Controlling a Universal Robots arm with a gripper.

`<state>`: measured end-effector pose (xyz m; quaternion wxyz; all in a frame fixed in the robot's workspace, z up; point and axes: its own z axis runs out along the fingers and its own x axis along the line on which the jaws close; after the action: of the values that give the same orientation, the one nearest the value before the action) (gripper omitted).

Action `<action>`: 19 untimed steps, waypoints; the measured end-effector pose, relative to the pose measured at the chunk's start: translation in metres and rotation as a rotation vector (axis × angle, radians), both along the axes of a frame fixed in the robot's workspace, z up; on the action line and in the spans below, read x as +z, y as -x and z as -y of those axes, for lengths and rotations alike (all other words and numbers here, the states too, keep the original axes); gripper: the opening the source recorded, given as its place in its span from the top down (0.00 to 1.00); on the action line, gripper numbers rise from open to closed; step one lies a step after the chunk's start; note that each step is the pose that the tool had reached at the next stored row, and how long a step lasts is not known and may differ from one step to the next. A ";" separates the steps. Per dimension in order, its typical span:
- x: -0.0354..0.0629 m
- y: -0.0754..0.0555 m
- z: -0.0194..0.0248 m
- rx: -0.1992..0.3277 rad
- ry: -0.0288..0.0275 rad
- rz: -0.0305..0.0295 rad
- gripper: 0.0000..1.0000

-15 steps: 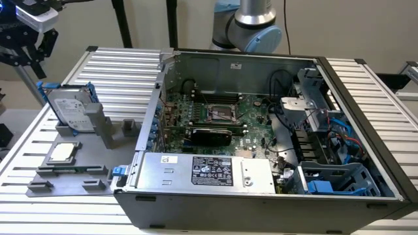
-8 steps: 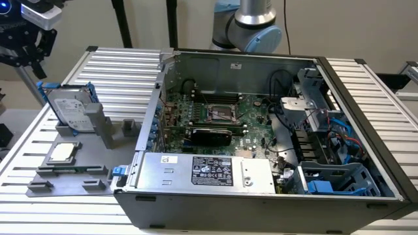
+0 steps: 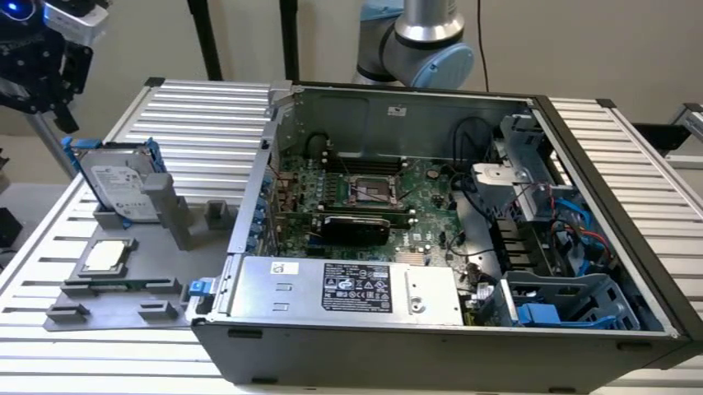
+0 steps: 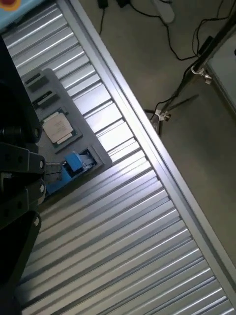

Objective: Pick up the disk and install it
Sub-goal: 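Pick up the disk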

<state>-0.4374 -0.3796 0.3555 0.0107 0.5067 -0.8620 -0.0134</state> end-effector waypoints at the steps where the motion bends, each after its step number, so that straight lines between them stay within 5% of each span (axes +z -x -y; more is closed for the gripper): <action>1: 0.0000 0.000 0.0000 0.018 0.0000 0.0003 1.00; 19: 0.0000 0.000 0.0000 0.332 0.0001 0.0053 1.00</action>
<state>-0.4374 -0.3796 0.3555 0.0105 0.6420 -0.7666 -0.0101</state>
